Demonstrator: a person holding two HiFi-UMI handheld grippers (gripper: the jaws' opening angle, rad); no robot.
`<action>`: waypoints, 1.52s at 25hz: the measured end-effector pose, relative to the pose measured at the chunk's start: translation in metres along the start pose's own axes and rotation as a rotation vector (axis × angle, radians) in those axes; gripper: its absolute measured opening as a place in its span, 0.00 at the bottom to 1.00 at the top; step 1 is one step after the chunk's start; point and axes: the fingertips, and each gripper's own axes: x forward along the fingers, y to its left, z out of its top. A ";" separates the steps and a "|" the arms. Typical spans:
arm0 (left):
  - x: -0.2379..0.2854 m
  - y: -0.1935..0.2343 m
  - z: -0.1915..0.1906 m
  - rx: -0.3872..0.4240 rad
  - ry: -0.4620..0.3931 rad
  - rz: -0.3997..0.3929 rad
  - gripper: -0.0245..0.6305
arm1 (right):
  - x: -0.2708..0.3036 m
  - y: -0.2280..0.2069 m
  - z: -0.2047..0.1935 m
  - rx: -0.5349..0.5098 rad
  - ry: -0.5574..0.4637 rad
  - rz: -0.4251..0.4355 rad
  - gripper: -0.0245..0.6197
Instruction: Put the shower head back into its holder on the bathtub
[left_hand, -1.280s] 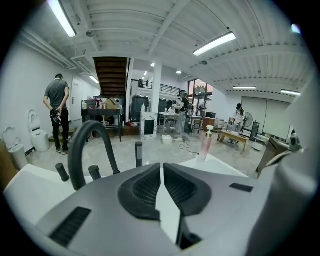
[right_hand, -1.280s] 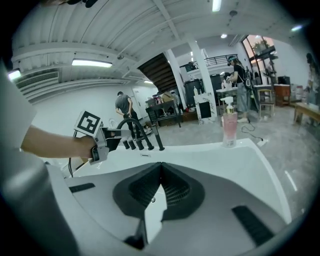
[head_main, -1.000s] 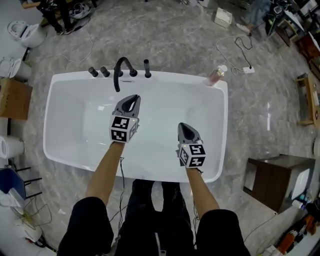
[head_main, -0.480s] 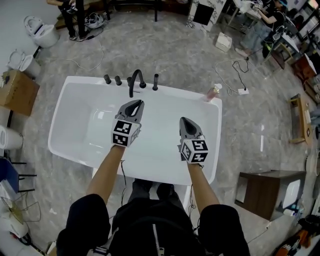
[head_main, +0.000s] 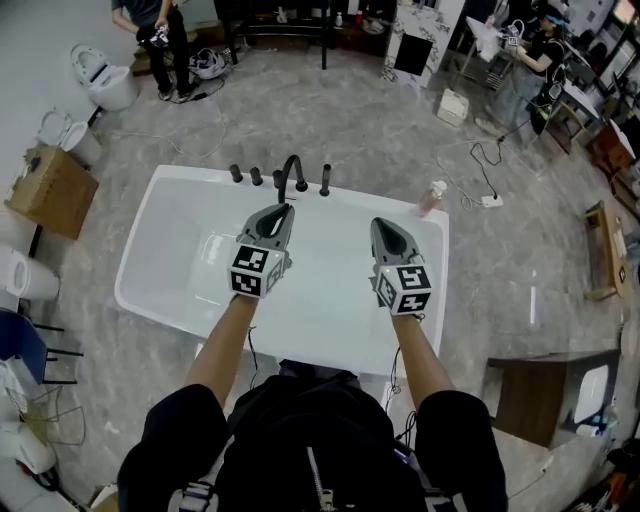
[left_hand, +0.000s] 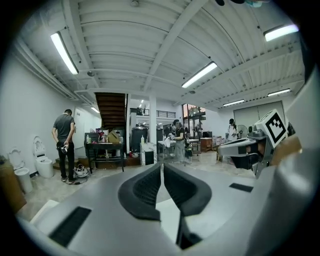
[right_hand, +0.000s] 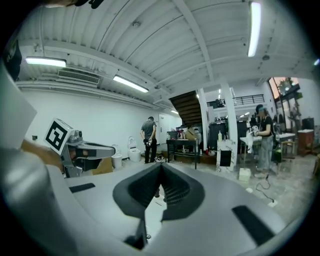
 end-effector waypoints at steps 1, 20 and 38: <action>-0.003 -0.001 0.004 -0.004 -0.011 0.002 0.10 | -0.001 0.002 0.006 -0.005 -0.011 0.002 0.04; -0.017 -0.019 0.003 -0.004 -0.028 -0.011 0.10 | -0.011 0.009 0.001 0.008 -0.015 0.004 0.04; -0.017 -0.019 -0.010 -0.027 -0.013 0.001 0.10 | -0.013 0.011 -0.012 0.007 0.007 0.011 0.04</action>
